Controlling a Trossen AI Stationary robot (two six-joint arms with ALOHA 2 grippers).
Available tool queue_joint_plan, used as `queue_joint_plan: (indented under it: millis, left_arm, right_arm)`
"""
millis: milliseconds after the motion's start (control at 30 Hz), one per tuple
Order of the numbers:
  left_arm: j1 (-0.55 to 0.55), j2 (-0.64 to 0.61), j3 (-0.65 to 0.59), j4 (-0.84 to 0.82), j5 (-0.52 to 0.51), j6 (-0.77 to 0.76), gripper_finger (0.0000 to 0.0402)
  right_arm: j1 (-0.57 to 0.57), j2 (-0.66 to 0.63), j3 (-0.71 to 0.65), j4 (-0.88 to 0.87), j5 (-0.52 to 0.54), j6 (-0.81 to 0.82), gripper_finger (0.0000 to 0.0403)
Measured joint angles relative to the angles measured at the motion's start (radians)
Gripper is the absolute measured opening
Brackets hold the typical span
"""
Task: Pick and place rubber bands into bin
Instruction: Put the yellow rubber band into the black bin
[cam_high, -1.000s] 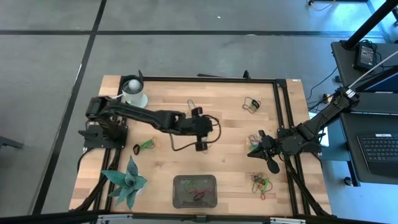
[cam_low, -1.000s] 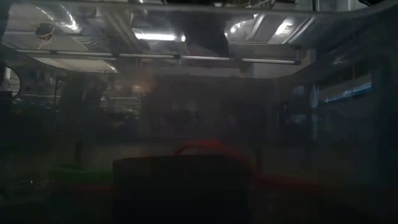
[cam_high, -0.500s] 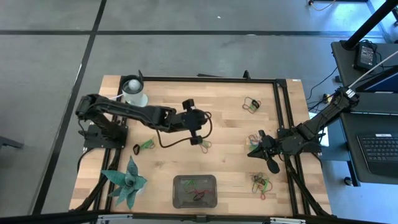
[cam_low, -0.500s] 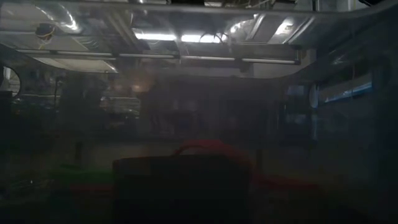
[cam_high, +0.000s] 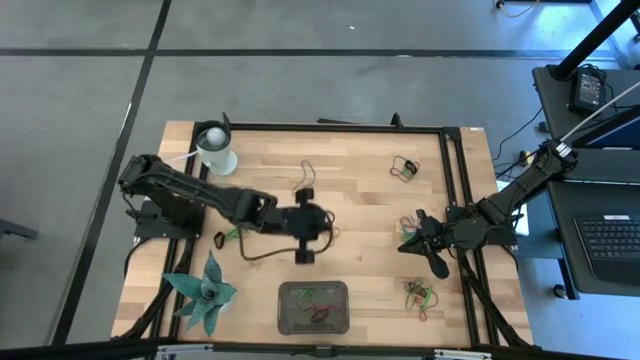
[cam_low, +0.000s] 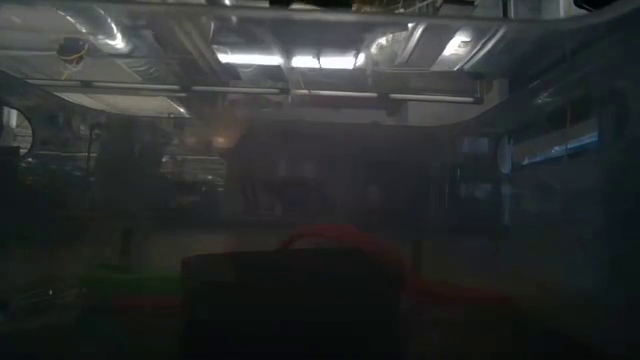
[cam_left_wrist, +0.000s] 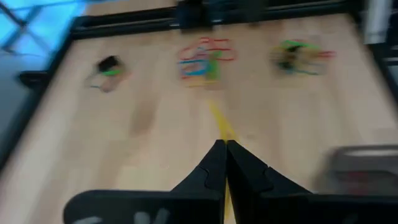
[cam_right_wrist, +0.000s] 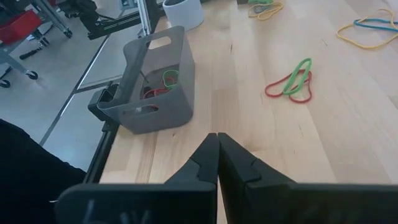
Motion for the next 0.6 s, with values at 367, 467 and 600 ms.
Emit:
queue_joint_plan:
  millis: [367,467,600]
  left_arm:
    - [-0.230,0.009,0.000,-0.020,0.045,-0.118,0.0002]
    - [-0.267,0.030,0.001,-0.013,0.046,-0.158,0.0002]
    - [-0.289,0.091,0.001,-0.008,0.087,-0.205,0.0002]
  right_arm:
    - [0.000,0.000,0.000,-0.002,0.000,-0.008,0.0005]
    - [0.000,0.000,0.000,-0.007,0.000,-0.008,0.0005]
    - [0.000,0.000,0.000,-0.011,0.000,-0.008,0.0005]
